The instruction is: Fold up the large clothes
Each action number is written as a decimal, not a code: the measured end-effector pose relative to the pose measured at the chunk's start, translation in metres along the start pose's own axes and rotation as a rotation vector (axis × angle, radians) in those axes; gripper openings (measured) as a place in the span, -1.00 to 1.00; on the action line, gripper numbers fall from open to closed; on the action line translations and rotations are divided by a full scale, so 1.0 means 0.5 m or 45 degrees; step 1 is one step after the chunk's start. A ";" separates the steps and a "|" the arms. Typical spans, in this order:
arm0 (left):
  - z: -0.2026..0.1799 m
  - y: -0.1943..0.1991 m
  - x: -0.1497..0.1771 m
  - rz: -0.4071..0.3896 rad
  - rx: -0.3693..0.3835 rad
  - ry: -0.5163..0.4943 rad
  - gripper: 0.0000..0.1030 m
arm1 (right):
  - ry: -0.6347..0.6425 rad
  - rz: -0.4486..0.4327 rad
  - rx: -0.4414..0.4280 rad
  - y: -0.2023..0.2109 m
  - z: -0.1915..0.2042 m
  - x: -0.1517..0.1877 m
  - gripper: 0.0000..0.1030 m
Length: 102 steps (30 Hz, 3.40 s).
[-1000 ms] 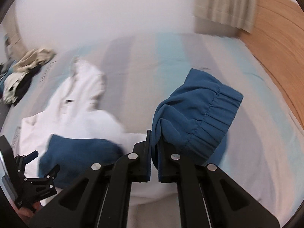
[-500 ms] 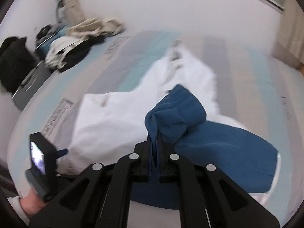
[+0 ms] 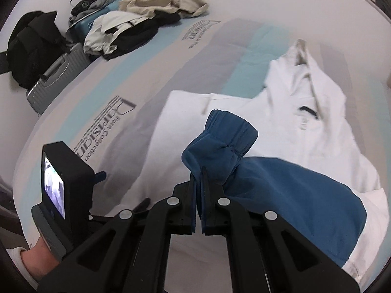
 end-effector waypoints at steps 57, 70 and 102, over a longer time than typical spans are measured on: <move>-0.256 0.010 -0.175 -0.060 0.313 -0.169 0.82 | -0.495 0.101 0.319 0.095 -0.433 0.248 0.31; -0.187 -0.058 -0.133 0.007 0.203 -0.117 0.83 | -0.466 0.139 0.324 0.061 -0.427 0.267 0.32; -0.211 0.012 -0.296 -0.066 0.323 -0.082 0.85 | -0.402 0.087 0.378 0.126 -0.462 0.081 0.38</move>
Point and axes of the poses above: each gripper's, at about its wrist camera, not at the fingertips, and y roughly against the way its jaws point, z to its left, x to its underside, the point moved 1 cm from there along -y, roughly the way its jaws point, and after that the axes turned 1 degree about x, right-handed, at the moved point
